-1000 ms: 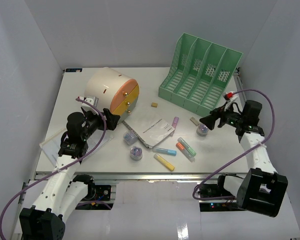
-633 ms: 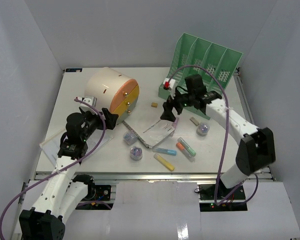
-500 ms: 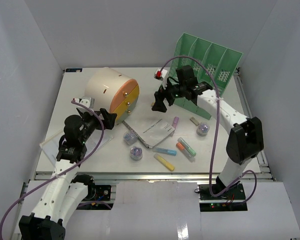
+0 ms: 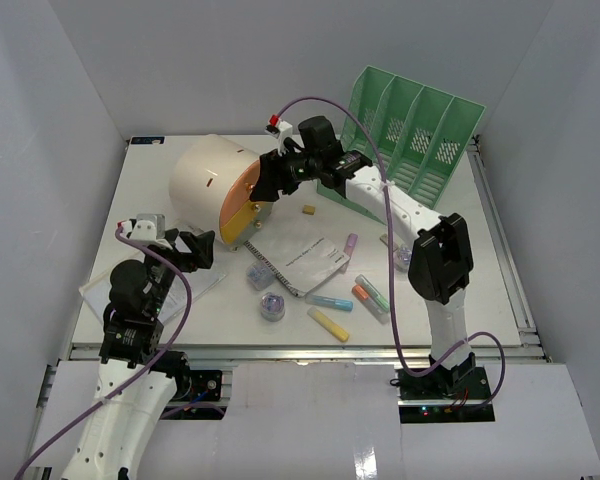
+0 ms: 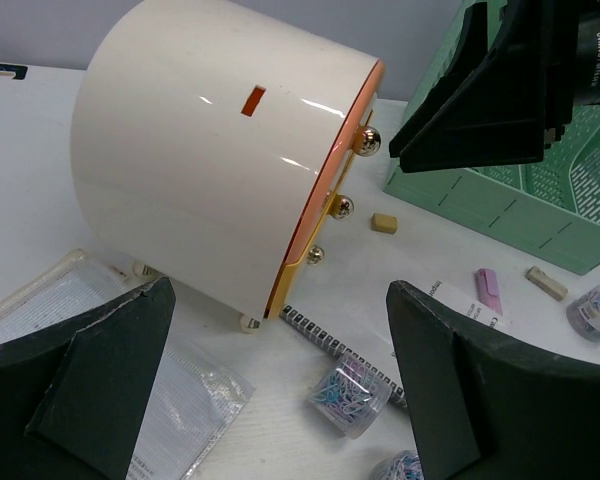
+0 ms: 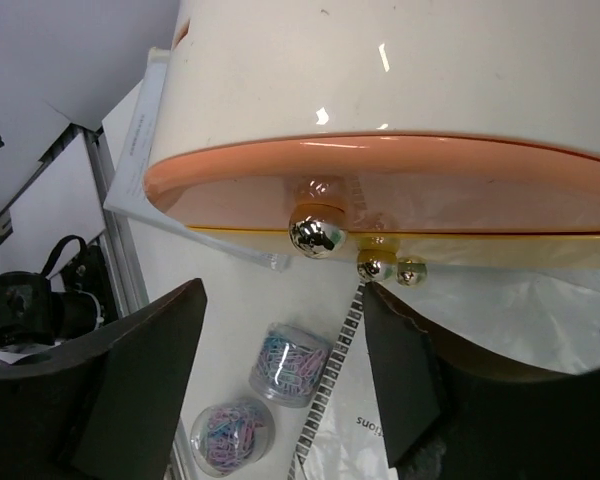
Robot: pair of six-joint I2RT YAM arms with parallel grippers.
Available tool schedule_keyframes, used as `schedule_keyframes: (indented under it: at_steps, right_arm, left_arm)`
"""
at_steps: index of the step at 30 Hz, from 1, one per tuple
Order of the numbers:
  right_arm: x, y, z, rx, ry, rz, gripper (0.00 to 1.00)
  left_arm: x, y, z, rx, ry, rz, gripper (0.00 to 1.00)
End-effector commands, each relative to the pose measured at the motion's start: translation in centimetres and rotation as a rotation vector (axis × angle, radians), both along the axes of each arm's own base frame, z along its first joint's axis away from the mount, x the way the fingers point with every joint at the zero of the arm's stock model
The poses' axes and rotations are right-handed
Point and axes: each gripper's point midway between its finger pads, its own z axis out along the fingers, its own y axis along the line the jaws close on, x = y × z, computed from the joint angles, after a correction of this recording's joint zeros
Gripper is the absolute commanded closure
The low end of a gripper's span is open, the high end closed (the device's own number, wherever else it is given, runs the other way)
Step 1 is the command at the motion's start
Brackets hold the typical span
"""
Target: Organize the desk
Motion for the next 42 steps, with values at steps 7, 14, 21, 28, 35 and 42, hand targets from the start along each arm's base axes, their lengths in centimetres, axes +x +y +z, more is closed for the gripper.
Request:
schedule_keyframes:
  at_steps: [7,14,21,28,35,42]
  right_arm:
    - [0.9,2.6,2.0,0.088,0.003,-0.035,0.43]
    - [1.8,3.1,1.8,0.089,-0.012,-0.053,0.55]
    - [1.8,3.0,2.5,0.097,-0.037,-0.053,0.75]
    - [0.9,1.6,1.8,0.069,-0.047,-0.058,0.79]
    - [-1.0,-2.5,0.7,0.043,-0.066,-0.087,0.80]
    - [-2.7,-4.5,0.4,0.042,-0.085,-0.098,0.80]
  left_arm:
    - [0.0,0.8,-0.9,0.021,0.024,0.039,0.02]
    - [0.0,0.6,-1.0,0.024,0.023,0.028,0.02]
    - [0.1,0.5,-1.0,0.025,0.025,0.021,0.02]
    - [0.0,0.4,-0.9,0.024,0.020,0.017,0.02]
    - [-0.1,0.1,-0.8,0.022,0.015,0.002,0.02]
    - [-0.1,0.0,-0.7,0.022,0.012,-0.005,0.02]
